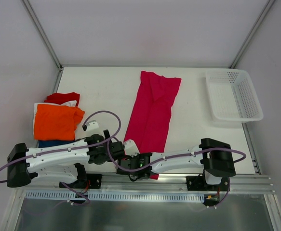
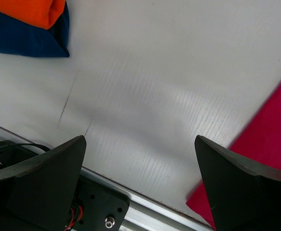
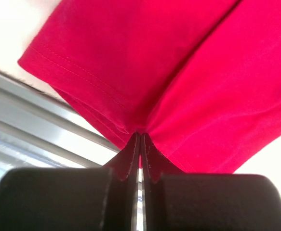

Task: Fold and stack the t-shirts
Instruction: Fold the tshirt

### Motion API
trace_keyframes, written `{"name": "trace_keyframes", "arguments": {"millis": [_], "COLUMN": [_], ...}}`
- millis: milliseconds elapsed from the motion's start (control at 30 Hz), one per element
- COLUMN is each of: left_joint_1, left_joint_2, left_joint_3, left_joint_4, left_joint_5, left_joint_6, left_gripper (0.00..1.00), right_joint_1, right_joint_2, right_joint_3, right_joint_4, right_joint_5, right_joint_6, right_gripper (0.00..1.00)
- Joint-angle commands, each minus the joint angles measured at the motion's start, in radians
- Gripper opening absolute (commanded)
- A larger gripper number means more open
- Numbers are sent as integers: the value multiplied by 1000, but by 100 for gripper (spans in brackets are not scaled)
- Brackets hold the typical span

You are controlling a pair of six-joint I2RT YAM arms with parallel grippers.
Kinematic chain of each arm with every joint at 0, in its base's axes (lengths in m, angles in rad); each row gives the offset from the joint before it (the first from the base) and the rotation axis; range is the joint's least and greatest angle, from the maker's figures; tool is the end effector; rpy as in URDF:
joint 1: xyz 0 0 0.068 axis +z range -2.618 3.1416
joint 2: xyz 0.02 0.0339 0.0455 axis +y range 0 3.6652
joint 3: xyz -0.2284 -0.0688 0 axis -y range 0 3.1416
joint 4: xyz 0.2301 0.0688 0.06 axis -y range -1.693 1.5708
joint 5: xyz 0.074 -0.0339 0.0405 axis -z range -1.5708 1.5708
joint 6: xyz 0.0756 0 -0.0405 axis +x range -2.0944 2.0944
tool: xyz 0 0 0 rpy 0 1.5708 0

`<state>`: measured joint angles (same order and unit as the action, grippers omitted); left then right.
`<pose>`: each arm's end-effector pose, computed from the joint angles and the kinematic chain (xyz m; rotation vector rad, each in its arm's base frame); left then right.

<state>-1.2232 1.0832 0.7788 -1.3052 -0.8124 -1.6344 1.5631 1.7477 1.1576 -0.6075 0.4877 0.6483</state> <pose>0.1012 -0.1182 0.1777 -0.4578 2.2907 0.1871 0.0380 0.3358 0.1291 -1.0148 2.3319 0.1452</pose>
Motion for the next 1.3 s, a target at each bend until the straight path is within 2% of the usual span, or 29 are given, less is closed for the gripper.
{"name": "trace_keyframes", "arguments": {"millis": [0,200,267,333,400,433,500,767,900,967,1000,1100,1267], "left_joint_1": [-16,-19,-22,-24,-25,-25,-27,-27,-27,-27,-27,-27,-27], "left_joint_2": [24,47,55,58,58,58,57,66,70,80,84,98,81], "left_joint_3": [27,23,23,23,23,20,17,17,19,20,22,31,22], "left_joint_4": [9,11,12,12,15,17,23,41,49,66,69,76,72], "left_joint_5": [-4,7,10,12,13,13,13,4,1,1,1,1,-10], "left_joint_6": [-15,-24,-24,-22,-24,-25,-27,-19,-16,-10,-5,-5,-30], "left_gripper": [98,99,99,99,99,99,99,99,99,99,99,99,99], "right_joint_1": [8,8,8,8,12,20,34,130,172,173,169,147,143], "right_joint_2": [9,36,50,55,46,36,-6,-195,-301,-323,-330,-340,-277], "right_joint_3": [31,60,77,79,67,59,45,77,88,59,41,-24,-26], "right_joint_4": [110,158,158,158,181,195,221,151,42,-6,-9,-21,-21], "right_joint_5": [-47,-63,-66,-70,-75,-72,-48,171,281,334,350,364,377], "right_joint_6": [-6,-38,-55,-55,-62,-71,-88,-173,-123,-84,-50,11,17], "right_gripper": [0,1,10,27,37,47,53,61,67,59,41,0,0]}}
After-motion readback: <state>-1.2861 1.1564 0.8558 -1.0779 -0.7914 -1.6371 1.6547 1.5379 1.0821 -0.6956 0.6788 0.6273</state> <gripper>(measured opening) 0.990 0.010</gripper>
